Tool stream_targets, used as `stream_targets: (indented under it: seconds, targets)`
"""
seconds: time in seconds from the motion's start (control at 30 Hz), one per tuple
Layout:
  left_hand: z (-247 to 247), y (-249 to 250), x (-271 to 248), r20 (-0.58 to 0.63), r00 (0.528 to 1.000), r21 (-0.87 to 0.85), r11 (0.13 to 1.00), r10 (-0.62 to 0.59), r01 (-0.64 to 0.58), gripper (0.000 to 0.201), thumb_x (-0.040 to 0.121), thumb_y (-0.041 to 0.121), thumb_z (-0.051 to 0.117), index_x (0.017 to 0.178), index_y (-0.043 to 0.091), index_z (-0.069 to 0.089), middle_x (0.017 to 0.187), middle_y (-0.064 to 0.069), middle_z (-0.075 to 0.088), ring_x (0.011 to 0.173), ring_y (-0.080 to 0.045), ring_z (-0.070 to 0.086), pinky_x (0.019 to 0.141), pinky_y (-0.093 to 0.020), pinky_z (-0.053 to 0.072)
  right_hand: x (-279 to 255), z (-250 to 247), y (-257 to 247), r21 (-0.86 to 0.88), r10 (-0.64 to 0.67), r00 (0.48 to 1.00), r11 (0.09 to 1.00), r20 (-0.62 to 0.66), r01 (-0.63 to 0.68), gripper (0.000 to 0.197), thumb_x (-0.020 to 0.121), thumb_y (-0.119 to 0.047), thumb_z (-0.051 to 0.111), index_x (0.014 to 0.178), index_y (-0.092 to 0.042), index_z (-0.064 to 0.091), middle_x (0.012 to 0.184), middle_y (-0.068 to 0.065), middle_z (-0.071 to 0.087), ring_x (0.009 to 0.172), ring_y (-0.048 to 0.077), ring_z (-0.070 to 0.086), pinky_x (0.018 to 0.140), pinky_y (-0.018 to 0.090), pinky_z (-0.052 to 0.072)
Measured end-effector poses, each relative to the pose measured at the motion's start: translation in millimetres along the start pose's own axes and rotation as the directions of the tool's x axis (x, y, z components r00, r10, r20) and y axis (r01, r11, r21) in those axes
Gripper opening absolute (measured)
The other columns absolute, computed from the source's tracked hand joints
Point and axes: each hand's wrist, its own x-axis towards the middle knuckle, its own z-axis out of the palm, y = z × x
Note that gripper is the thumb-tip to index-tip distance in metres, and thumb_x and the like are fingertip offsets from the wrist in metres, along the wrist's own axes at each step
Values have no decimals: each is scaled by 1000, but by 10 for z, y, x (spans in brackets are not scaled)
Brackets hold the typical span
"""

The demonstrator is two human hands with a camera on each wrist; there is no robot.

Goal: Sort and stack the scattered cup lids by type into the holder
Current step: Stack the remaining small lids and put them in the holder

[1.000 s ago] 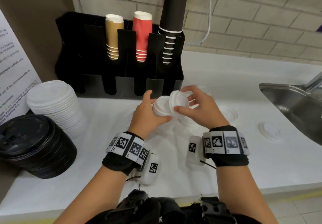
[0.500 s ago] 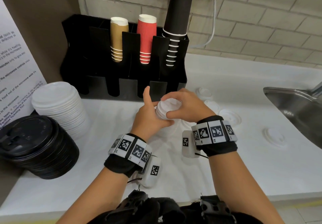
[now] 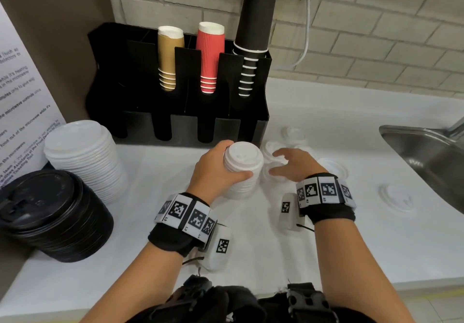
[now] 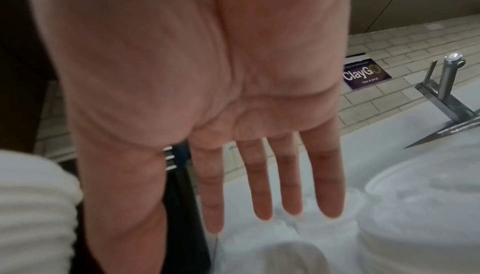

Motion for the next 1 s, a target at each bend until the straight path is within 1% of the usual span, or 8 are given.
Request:
stream_targets:
  seconds: [0.13, 0.3, 0.43, 0.57, 0.63, 0.77, 0.9, 1.0]
  targets:
    - [3, 20, 5, 7, 1000, -2, 1000, -10, 10, 68, 69, 33, 86, 127, 27, 51, 111, 14, 53, 104, -11, 50, 85, -27, 41, 49, 104, 27, -16, 25, 998, 1000, 60, -24, 67, 71, -18, 81, 131, -25, 54, 135, 7, 49, 117, 23, 54, 83, 25, 43]
    - [-8, 20, 1, 1, 1000, -12, 1000, -4, 4, 68, 68, 31, 87, 126, 29, 50, 111, 15, 52, 103, -9, 49, 84, -25, 39, 85, 103, 44, -27, 25, 997, 999, 70, -23, 62, 72, -16, 79, 129, -24, 54, 127, 10, 52, 108, 23, 56, 81, 26, 42]
    - [-19, 15, -3, 11, 1000, -13, 1000, -3, 4, 70, 68, 29, 87, 128, 28, 50, 112, 15, 52, 105, -10, 48, 86, -25, 40, 28, -82, 41, 71, 24, 994, 997, -105, -16, 56, 76, -28, 75, 127, -22, 53, 119, 7, 57, 103, 22, 55, 81, 25, 39]
    - [-14, 35, -8, 17, 1000, -5, 1000, -12, 12, 77, 68, 30, 87, 133, 26, 47, 115, 13, 52, 109, -12, 50, 87, -26, 40, -127, -279, -123, 292, -124, 963, 937, -240, 194, 38, 74, -27, 74, 110, -31, 61, 99, -5, 59, 88, 13, 57, 66, 15, 41]
    - [-18, 54, -8, 18, 999, -22, 999, -31, 31, 95, 67, 31, 88, 145, 25, 34, 119, 13, 51, 108, -9, 50, 87, -25, 39, -227, -309, -298, 321, -261, 935, 888, -239, 330, 33, 73, -22, 74, 101, -36, 62, 97, -11, 59, 85, 6, 57, 63, 5, 40]
    - [-30, 79, -8, 20, 999, -61, 997, -47, 48, 127, 66, 29, 89, 154, 27, -3, 116, 16, 51, 101, -7, 54, 85, -26, 42, -301, -272, -601, 195, -456, 878, 857, -145, 477, 39, 71, -18, 75, 107, -31, 64, 105, -6, 59, 94, 11, 53, 75, 14, 39]
    - [-23, 81, -5, 3, 999, -61, 997, -51, 51, 133, 66, 26, 89, 153, 28, -11, 114, 11, 55, 101, -13, 60, 86, -30, 49, -289, -219, -715, 79, -475, 877, 874, -67, 480, 44, 70, -21, 77, 111, -30, 64, 109, -1, 54, 100, 14, 51, 76, 15, 36]
    - [-9, 67, 2, -6, 999, -50, 998, -45, 45, 133, 66, 25, 89, 153, 27, -12, 105, 13, 57, 99, -13, 62, 84, -27, 49, -283, -183, -741, 34, -515, 856, 855, -49, 517, 44, 68, -20, 78, 110, -29, 66, 94, -18, 49, 97, 10, 46, 74, 10, 32]
